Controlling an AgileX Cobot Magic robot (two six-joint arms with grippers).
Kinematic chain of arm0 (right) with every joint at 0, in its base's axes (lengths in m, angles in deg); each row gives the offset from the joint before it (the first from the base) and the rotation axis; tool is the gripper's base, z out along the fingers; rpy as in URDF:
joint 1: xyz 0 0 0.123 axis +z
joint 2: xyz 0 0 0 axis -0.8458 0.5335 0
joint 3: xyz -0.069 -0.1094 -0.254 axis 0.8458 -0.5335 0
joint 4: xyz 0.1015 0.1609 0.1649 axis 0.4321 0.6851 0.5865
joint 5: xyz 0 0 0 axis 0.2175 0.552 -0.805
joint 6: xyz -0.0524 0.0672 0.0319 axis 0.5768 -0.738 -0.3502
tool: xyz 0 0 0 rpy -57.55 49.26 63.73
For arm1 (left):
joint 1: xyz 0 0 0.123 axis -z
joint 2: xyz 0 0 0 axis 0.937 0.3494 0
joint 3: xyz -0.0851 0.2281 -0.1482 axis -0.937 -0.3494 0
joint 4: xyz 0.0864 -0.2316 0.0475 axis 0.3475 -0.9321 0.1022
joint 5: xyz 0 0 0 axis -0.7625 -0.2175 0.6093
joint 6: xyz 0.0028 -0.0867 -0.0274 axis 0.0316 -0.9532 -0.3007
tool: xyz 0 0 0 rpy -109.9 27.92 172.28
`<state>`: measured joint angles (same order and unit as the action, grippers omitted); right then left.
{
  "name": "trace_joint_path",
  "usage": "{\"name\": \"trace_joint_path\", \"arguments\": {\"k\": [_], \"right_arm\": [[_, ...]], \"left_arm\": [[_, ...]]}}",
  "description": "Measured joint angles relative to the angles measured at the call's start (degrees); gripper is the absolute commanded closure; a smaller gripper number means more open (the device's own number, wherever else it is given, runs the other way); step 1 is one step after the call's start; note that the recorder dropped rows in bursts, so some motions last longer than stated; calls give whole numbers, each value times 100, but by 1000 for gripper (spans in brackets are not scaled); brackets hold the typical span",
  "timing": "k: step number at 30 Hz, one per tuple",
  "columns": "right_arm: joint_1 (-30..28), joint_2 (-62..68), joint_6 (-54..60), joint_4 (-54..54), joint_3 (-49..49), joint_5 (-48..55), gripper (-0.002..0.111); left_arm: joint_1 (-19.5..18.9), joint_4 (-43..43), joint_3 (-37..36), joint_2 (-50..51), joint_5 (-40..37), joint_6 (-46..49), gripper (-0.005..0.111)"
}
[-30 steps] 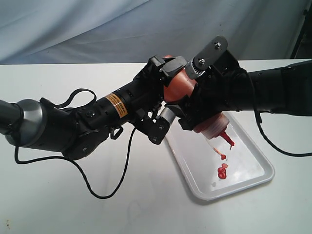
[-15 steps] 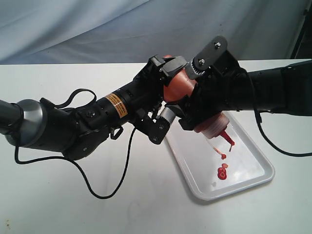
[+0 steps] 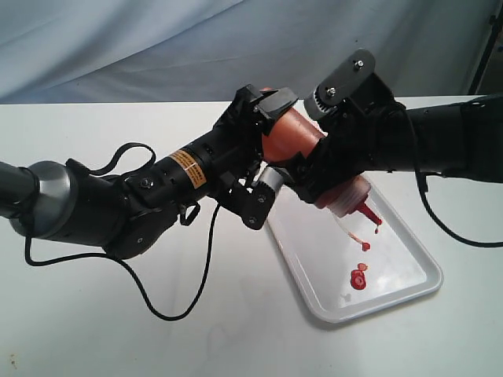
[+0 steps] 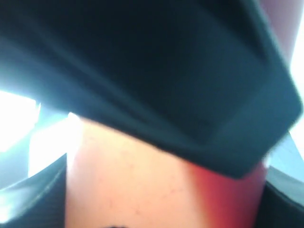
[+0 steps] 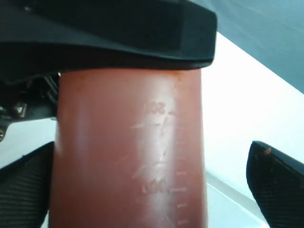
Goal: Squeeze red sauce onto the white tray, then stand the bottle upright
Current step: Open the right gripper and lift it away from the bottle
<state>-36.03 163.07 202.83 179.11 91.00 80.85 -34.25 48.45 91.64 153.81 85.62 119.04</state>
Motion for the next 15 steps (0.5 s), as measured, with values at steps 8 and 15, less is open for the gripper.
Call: {"name": "trace_joint_path", "arguments": {"k": [8,15], "right_arm": [[0,-456,12,10,0,-12,14],[0,-969,-85,10,0,-78,14]], "left_arm": [[0,-427,0,0,-13,0,107],[-40,-869,0,0,-13,0,107]]}}
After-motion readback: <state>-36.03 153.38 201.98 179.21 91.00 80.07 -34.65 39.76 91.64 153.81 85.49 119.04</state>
